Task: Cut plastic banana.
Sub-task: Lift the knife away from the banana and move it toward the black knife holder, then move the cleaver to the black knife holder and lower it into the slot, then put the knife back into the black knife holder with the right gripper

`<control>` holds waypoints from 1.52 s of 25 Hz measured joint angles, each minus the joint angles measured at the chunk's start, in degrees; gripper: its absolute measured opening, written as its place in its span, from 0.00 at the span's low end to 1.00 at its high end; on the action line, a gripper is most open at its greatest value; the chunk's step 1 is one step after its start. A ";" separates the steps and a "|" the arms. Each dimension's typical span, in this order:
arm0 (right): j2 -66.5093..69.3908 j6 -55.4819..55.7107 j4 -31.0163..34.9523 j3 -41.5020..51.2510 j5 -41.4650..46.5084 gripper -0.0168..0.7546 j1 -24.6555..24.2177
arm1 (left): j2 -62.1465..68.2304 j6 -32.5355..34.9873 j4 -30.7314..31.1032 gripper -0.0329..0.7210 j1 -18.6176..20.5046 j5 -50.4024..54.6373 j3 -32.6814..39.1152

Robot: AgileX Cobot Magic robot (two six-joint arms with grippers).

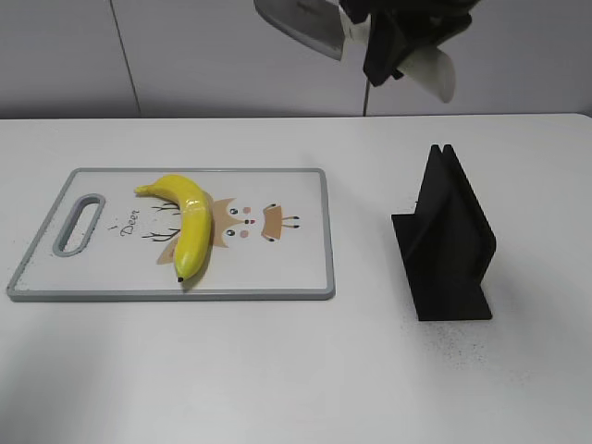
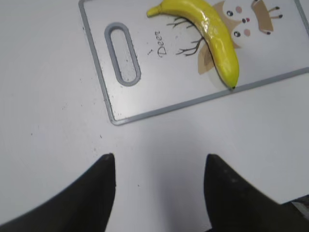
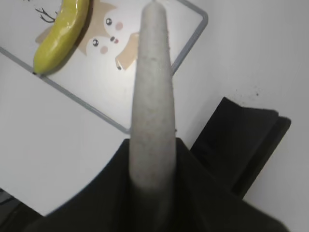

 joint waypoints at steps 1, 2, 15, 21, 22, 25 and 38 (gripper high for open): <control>-1.19 0.66 0.00 1.64 0.00 0.23 0.00 | -1.33 -0.23 -0.01 0.80 0.00 0.00 1.74; -2.50 1.21 0.00 3.69 0.00 0.23 0.00 | -3.17 -0.35 -0.01 0.80 0.00 0.00 3.71; -17.48 7.89 -0.04 27.53 -7.07 0.23 0.00 | -33.78 -4.15 1.47 0.79 0.02 0.48 25.00; -23.77 11.28 -0.17 35.69 -11.79 0.23 0.00 | -47.89 -5.04 2.57 0.79 0.02 0.43 31.16; -24.96 11.92 -0.23 36.65 -12.43 0.23 0.00 | -49.66 -5.16 2.57 0.79 0.02 0.43 31.92; -27.97 13.69 -1.09 39.54 -13.63 0.23 0.00 | -55.66 -5.84 2.57 0.78 0.02 0.50 34.25; -39.99 24.07 -6.72 50.15 -15.86 0.23 0.00 | -66.64 -11.53 3.57 0.77 0.02 0.57 37.05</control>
